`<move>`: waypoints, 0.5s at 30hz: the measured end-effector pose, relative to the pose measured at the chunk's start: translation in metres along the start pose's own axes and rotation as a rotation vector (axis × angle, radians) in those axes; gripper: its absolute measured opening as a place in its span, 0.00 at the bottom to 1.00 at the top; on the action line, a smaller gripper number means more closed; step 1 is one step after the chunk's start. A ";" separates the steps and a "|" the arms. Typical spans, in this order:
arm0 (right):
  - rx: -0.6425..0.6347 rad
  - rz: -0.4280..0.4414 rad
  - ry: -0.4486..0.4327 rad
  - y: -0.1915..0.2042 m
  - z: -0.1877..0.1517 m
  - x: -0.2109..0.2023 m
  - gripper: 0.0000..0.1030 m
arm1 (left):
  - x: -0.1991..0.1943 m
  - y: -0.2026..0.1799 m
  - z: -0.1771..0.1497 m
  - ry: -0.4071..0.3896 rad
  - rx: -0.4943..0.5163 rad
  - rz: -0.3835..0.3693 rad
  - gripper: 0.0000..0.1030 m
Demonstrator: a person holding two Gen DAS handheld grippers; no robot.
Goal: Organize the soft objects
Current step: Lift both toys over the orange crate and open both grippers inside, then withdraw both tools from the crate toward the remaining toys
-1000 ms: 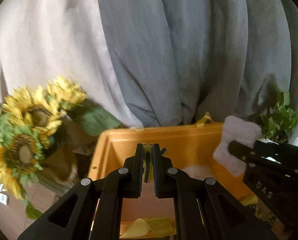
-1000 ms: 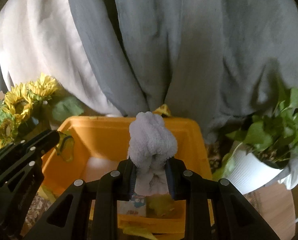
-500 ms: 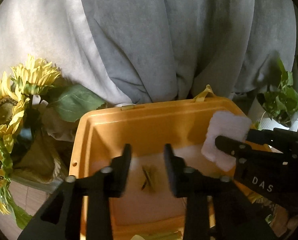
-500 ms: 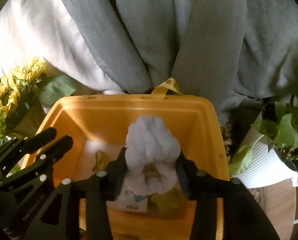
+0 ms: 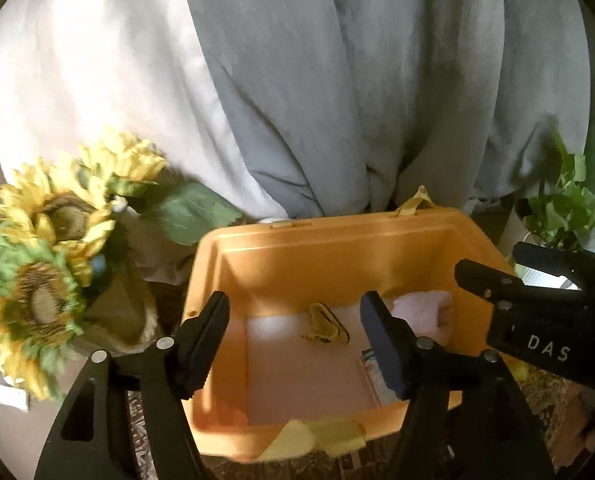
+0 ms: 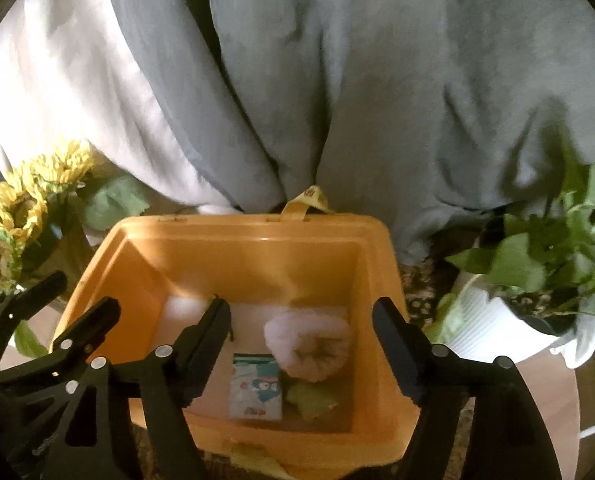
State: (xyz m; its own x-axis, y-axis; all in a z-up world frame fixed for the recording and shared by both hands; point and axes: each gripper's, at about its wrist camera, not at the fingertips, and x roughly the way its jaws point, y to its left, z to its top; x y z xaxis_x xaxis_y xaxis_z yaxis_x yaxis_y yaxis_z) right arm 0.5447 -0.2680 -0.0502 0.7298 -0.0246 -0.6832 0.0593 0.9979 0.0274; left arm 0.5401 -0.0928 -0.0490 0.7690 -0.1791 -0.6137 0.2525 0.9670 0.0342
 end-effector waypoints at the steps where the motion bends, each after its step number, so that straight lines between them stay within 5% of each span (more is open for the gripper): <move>1: 0.000 -0.003 -0.010 -0.001 0.000 -0.005 0.76 | -0.005 -0.001 0.000 -0.009 0.000 0.005 0.72; 4: 0.004 -0.007 -0.045 -0.004 -0.002 -0.024 0.79 | -0.026 -0.002 -0.002 -0.051 0.000 0.020 0.80; 15: 0.048 -0.022 -0.192 -0.008 -0.022 -0.101 0.83 | -0.104 -0.003 -0.019 -0.164 -0.014 0.093 0.87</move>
State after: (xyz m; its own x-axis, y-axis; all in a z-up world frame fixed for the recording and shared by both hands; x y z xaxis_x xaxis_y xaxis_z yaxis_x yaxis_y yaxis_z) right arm 0.4555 -0.2721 0.0029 0.8440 -0.0621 -0.5328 0.1056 0.9931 0.0516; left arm 0.4485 -0.0736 -0.0005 0.8742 -0.1151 -0.4717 0.1690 0.9829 0.0734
